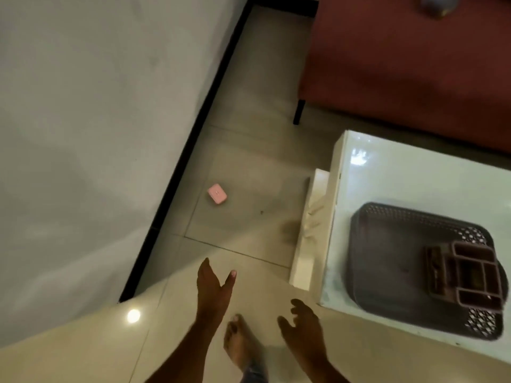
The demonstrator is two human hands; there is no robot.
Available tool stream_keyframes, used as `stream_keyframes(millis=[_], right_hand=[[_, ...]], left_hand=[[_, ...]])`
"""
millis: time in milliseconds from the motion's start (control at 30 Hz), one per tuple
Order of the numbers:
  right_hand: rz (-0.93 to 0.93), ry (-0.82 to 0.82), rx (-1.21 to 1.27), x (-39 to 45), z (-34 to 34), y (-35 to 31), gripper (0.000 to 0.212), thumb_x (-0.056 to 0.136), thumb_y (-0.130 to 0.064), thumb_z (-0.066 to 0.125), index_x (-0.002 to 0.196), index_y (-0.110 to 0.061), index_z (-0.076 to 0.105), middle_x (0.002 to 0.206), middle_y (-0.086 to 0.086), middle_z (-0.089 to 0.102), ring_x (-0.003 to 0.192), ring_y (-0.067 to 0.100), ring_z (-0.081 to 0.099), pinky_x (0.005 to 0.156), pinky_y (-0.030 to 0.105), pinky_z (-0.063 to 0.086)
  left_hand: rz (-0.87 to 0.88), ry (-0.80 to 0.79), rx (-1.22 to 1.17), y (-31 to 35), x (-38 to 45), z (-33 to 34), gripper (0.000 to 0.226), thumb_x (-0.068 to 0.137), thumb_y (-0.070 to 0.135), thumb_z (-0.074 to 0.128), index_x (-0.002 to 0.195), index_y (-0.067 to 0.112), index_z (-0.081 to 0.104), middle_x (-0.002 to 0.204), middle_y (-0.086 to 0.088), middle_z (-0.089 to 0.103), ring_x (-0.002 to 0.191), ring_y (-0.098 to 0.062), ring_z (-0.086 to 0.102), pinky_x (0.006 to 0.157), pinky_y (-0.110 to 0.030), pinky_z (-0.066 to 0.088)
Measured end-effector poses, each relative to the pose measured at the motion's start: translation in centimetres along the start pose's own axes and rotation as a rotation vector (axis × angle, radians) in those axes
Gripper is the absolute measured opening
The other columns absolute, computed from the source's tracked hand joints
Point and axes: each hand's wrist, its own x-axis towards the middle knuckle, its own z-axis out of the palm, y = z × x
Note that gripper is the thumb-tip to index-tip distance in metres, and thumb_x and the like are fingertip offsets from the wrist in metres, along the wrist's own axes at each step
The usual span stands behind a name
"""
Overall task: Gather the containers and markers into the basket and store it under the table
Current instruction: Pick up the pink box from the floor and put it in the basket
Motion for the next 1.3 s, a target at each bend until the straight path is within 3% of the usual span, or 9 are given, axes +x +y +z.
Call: stream_keyframes(millis=[67, 167, 300, 433, 533, 800, 1067, 1200, 1300], right_hand=[[-0.122, -0.081, -0.116, 1.3, 1.2, -5.0, 0.074, 0.1, -0.034, 0.064, 0.163, -0.018, 0.028, 0.163, 0.003, 0.039, 0.151, 0.02, 0.038, 0.124, 0.031, 0.032], [-0.31, -0.084, -0.249, 4.0, 2.1, -11.4, 0.079, 0.103, -0.032, 0.06, 0.166, -0.017, 0.015, 0.168, 0.003, 0.026, 0.156, 0.02, 0.025, 0.125, 0.029, 0.028], [-0.427, -0.058, -0.459, 9.1, 2.9, -18.6, 0.082, 0.101, -0.024, 0.061, 0.166, -0.015, 0.011, 0.169, 0.01, 0.02, 0.155, 0.027, 0.026, 0.122, 0.035, 0.035], [-0.517, -0.084, -0.672, 15.6, 4.2, -24.2, 0.091, 0.097, -0.03, 0.067, 0.166, -0.011, 0.01, 0.168, 0.016, 0.021, 0.154, 0.034, 0.026, 0.121, 0.042, 0.037], [-0.578, -0.125, -0.804, 21.1, 6.2, -27.5, 0.094, 0.092, -0.021, 0.07, 0.165, -0.009, 0.011, 0.164, 0.018, 0.025, 0.15, 0.036, 0.029, 0.118, 0.044, 0.039], [-0.619, -0.204, -0.871, 36.4, 12.8, -31.5, 0.09, 0.088, -0.009, 0.063, 0.163, -0.007, 0.015, 0.156, 0.02, 0.032, 0.138, 0.037, 0.038, 0.106, 0.044, 0.048], [-0.468, -0.324, -0.704, 46.3, 17.1, -32.6, 0.094, 0.088, 0.0, 0.062, 0.165, -0.007, 0.008, 0.158, 0.022, 0.026, 0.143, 0.04, 0.031, 0.112, 0.049, 0.045], [-0.419, -0.372, -0.589, 48.0, 19.0, -32.5, 0.094, 0.09, 0.004, 0.061, 0.166, -0.01, 0.008, 0.156, 0.021, 0.031, 0.139, 0.042, 0.039, 0.114, 0.047, 0.043], [-0.409, -0.37, -0.511, 48.7, 19.8, -32.3, 0.094, 0.091, 0.004, 0.065, 0.166, -0.011, 0.01, 0.153, 0.022, 0.038, 0.137, 0.042, 0.044, 0.113, 0.047, 0.044]], left_hand=[[-0.018, 0.004, 0.077, 0.9, 2.3, -2.9, 0.093, 0.096, 0.039, 0.068, 0.163, 0.008, 0.011, 0.17, -0.016, 0.014, 0.156, -0.035, 0.021, 0.125, -0.05, 0.028], [-0.002, 0.039, 0.083, 3.1, 6.1, -6.0, 0.092, 0.097, 0.037, 0.068, 0.162, 0.005, 0.011, 0.17, -0.018, 0.016, 0.155, -0.036, 0.023, 0.125, -0.049, 0.029], [0.12, 0.039, 0.242, 5.7, 12.6, -7.9, 0.095, 0.094, 0.039, 0.07, 0.162, 0.004, 0.013, 0.168, -0.019, 0.019, 0.155, -0.036, 0.025, 0.124, -0.05, 0.031], [0.234, -0.013, 0.524, 7.0, 19.8, -7.9, 0.098, 0.096, 0.047, 0.065, 0.162, 0.005, 0.006, 0.171, -0.015, 0.013, 0.158, -0.031, 0.017, 0.128, -0.045, 0.023], [0.259, -0.056, 0.648, 6.9, 25.5, -7.1, 0.1, 0.097, 0.049, 0.063, 0.163, 0.008, 0.0, 0.172, -0.013, 0.008, 0.16, -0.03, 0.013, 0.129, -0.046, 0.022], [0.233, -0.173, 0.814, 2.9, 40.6, -2.6, 0.1, 0.096, 0.045, 0.065, 0.162, 0.008, 0.0, 0.171, -0.014, 0.009, 0.159, -0.031, 0.013, 0.128, -0.05, 0.023], [-0.009, -0.216, 0.464, 0.4, 49.1, 2.2, 0.107, 0.089, 0.02, 0.078, 0.161, 0.001, 0.002, 0.167, -0.021, 0.018, 0.155, -0.037, 0.022, 0.123, -0.044, 0.029], [-0.149, -0.187, 0.288, -0.2, 51.3, 4.2, 0.092, 0.084, 0.005, 0.08, 0.155, 0.001, 0.022, 0.151, -0.024, 0.039, 0.14, -0.039, 0.044, 0.099, -0.035, 0.046], [-0.212, -0.208, 0.111, -0.2, 52.3, 5.3, 0.076, 0.082, -0.007, 0.075, 0.147, -0.001, 0.036, 0.139, -0.027, 0.051, 0.128, -0.042, 0.055, 0.1, -0.051, 0.056]])
